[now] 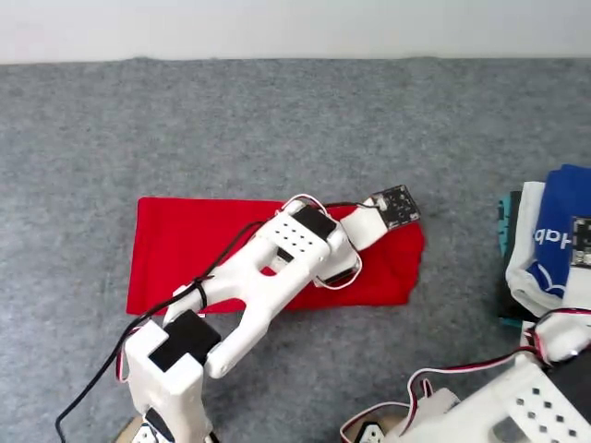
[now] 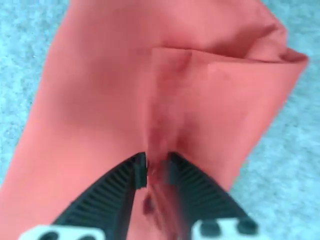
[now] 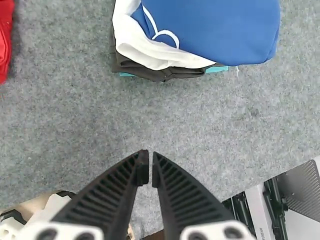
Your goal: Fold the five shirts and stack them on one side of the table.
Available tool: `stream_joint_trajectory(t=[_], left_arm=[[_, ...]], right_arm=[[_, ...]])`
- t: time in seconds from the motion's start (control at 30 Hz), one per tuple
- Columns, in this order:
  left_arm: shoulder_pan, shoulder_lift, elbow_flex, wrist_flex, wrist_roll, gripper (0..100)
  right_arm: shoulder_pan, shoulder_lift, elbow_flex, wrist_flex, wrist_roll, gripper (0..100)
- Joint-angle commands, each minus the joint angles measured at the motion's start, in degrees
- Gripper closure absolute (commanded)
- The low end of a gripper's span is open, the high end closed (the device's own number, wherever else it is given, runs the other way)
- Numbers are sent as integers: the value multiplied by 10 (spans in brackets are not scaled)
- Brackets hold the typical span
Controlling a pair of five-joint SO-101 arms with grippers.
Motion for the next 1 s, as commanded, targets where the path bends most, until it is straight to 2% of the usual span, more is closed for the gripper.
stream_joint_trajectory(t=[0.0,0.27,0.4,0.53,0.63,0.77,0.97], left_arm=[[-6,-4,-23,3,0,867],[-54,-5,-61,26,-20,896],[-64,-5,-124,104,-63,978],[-59,-5,-190,193,-72,985],[-43,-5,-247,273,-72,985],[11,-5,-300,373,-72,985],[45,2,-273,383,-71,985]], right_arm=[[6,-6,-3,24,7,973],[6,-6,-3,24,7,973],[5,-6,-3,24,7,973],[4,-6,-3,24,7,973],[4,-6,-3,24,7,973],[4,-6,-3,24,6,973],[5,-6,-3,24,6,973]])
